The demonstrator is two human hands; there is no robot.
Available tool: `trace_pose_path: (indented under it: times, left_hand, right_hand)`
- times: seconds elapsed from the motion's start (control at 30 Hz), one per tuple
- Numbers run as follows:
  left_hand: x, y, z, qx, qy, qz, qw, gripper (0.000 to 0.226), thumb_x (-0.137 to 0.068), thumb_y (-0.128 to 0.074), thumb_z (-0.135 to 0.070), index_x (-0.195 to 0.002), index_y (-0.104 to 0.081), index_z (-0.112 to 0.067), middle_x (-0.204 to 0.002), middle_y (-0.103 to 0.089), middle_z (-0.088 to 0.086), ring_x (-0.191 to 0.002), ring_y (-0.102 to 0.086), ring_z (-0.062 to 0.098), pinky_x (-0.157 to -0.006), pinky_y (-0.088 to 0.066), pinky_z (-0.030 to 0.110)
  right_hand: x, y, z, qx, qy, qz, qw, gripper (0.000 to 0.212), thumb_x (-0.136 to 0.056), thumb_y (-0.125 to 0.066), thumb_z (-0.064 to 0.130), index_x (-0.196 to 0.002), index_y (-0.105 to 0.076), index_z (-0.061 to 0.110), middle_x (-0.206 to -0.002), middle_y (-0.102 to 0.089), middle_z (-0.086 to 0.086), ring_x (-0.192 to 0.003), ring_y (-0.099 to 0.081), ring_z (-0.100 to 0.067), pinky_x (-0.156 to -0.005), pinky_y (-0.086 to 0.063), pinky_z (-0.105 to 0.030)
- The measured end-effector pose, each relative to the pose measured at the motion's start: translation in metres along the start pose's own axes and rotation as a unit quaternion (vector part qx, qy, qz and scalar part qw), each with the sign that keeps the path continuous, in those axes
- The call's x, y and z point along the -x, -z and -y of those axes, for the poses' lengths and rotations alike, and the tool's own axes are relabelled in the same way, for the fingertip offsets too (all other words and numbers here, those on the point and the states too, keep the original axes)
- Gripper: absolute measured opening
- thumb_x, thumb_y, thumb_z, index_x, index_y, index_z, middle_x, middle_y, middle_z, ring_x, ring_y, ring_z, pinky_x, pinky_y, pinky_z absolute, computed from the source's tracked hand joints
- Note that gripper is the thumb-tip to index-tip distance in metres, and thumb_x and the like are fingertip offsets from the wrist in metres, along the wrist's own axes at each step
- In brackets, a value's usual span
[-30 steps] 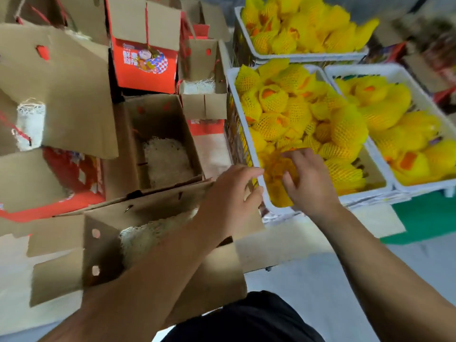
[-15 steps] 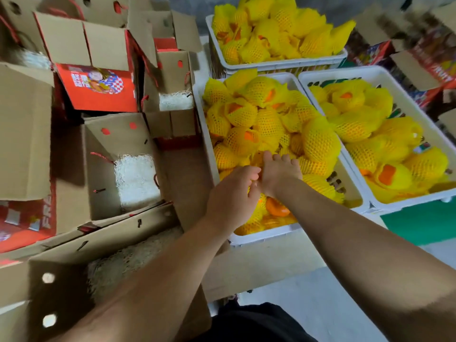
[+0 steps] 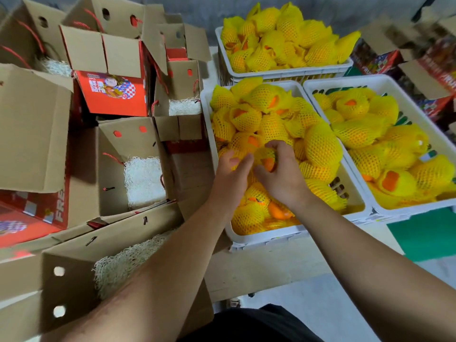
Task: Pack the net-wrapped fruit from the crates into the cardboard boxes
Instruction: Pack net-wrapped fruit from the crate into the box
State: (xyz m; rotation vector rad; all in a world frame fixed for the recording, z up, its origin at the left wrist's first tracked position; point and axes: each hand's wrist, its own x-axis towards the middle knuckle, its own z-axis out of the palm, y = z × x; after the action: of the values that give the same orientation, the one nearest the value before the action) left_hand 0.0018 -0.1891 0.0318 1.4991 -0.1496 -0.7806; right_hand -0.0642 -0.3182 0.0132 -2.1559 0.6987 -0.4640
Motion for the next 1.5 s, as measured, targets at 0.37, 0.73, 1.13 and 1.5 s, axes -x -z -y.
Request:
trace_pose_path:
  times: [0.37, 0.73, 1.13, 1.5]
  left_hand:
    - [0.021, 0.022, 0.001, 0.249, 0.039, 0.074, 0.965, 0.054, -0.101, -0.063, -0.018, -0.151, -0.043, -0.016, -0.140, -0.063, 0.016, -0.129, -0.061, 0.035, -0.112, -0.042, 0.063]
    - [0.029, 0.030, -0.001, 0.238, 0.039, 0.094, 0.966, 0.057, -0.101, -0.060, -0.017, -0.154, -0.040, -0.009, -0.146, -0.056, 0.022, -0.137, -0.052, 0.041, -0.117, -0.038, 0.057]
    - [0.028, 0.025, -0.011, 0.199, 0.052, 0.102, 0.973, 0.068, -0.081, -0.076, -0.034, -0.143, -0.054, -0.017, -0.132, -0.070, 0.007, -0.122, -0.067, 0.024, -0.101, -0.054, 0.042]
    - [0.030, 0.012, 0.006, 0.245, 0.118, 0.091, 0.958, 0.068, -0.082, -0.078, -0.034, -0.145, -0.054, -0.022, -0.139, -0.066, 0.004, -0.131, -0.060, 0.029, -0.112, -0.042, 0.059]
  right_hand:
    - [0.051, -0.021, 0.049, -0.297, -0.079, 0.083, 0.948, 0.041, -0.106, -0.047, 0.042, -0.140, -0.056, 0.021, -0.130, -0.067, 0.004, -0.120, -0.063, -0.011, -0.096, -0.053, -0.024]
    - [0.063, -0.013, 0.049, -0.329, -0.098, 0.108, 0.933, 0.055, -0.099, -0.050, 0.051, -0.150, -0.047, 0.032, -0.146, -0.057, 0.011, -0.136, -0.052, -0.010, -0.110, -0.044, -0.043]
    - [0.050, 0.011, 0.048, -0.283, -0.080, 0.120, 0.948, 0.069, -0.097, -0.054, 0.044, -0.159, -0.025, 0.036, -0.158, -0.040, 0.008, -0.137, -0.045, 0.002, -0.112, -0.040, -0.021]
    - [-0.040, 0.064, -0.040, 0.315, -0.134, -0.055, 0.938, 0.076, -0.084, -0.078, 0.033, -0.143, -0.037, 0.006, -0.141, -0.041, -0.026, -0.130, -0.041, -0.049, -0.107, -0.037, -0.055]
